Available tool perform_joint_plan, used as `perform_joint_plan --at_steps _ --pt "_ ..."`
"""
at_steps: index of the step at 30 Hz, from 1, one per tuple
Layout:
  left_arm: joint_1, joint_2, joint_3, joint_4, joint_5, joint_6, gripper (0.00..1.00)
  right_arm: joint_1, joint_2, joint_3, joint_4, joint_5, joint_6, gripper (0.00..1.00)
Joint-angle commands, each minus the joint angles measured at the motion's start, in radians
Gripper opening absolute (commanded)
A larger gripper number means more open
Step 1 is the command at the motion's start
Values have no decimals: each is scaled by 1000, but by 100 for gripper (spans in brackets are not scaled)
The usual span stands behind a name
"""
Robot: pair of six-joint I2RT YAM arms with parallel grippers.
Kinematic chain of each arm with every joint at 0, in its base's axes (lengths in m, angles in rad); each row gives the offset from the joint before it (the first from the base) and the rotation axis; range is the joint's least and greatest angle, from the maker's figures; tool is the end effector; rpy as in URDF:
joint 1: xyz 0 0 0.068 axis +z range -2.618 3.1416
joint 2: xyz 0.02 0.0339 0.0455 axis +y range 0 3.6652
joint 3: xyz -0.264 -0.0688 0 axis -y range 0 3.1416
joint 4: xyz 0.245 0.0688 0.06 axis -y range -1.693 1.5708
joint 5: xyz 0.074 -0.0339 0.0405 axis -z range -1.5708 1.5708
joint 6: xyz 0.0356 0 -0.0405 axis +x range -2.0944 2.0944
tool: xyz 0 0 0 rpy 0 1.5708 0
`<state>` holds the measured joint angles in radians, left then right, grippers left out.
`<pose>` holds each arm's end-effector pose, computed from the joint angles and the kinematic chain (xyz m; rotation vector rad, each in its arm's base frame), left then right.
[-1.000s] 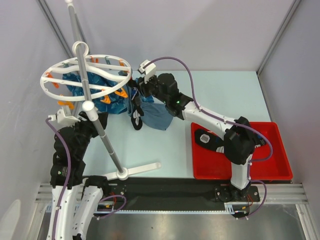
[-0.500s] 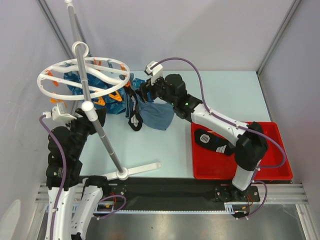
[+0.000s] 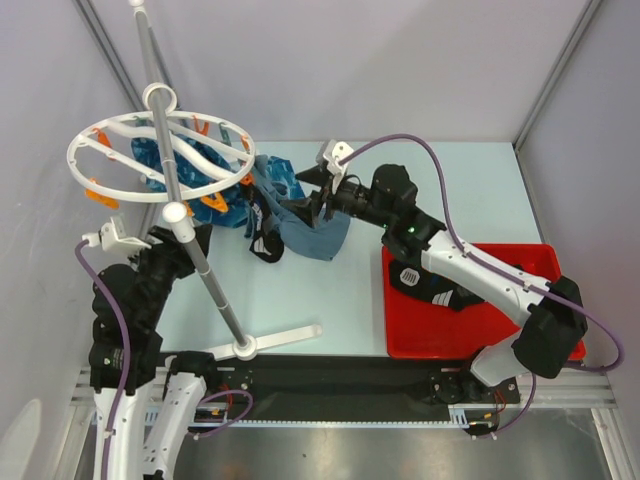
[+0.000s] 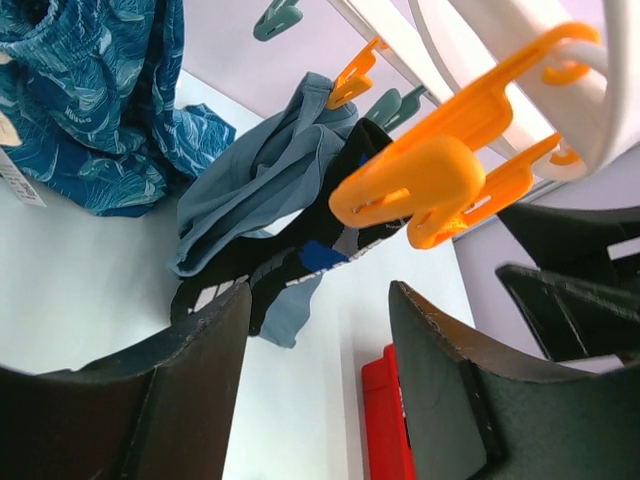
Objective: Clip the socks to the hanger
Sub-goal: Clamp the sock onto the hanger, then open the clamp at the hanger.
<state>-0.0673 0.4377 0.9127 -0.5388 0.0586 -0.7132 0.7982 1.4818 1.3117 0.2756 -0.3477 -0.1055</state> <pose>0.0803 -0.0075 0.3838 -0.4874 1.6014 -0.6425 0.2391 0.2627 0.4054 -0.9165 1.2191 0.8121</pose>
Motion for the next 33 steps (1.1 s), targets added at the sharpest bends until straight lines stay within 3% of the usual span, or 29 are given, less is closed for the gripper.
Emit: perform_joint_plan --at_steps 1,6,15,33 --pt "-5 -30 5 -23 -2 27 62 27 -34 -61 196 -216 -13 69" --pt "-5 -77 9 -79 -42 50 62 68 1 -98 333 -307 -13 65" --pt "-5 -126 -28 -110 -57 38 59 128 184 27 496 -362 3 61" --pt "-5 -123 -52 -92 -85 52 58 148 353 162 623 -295 101 53"
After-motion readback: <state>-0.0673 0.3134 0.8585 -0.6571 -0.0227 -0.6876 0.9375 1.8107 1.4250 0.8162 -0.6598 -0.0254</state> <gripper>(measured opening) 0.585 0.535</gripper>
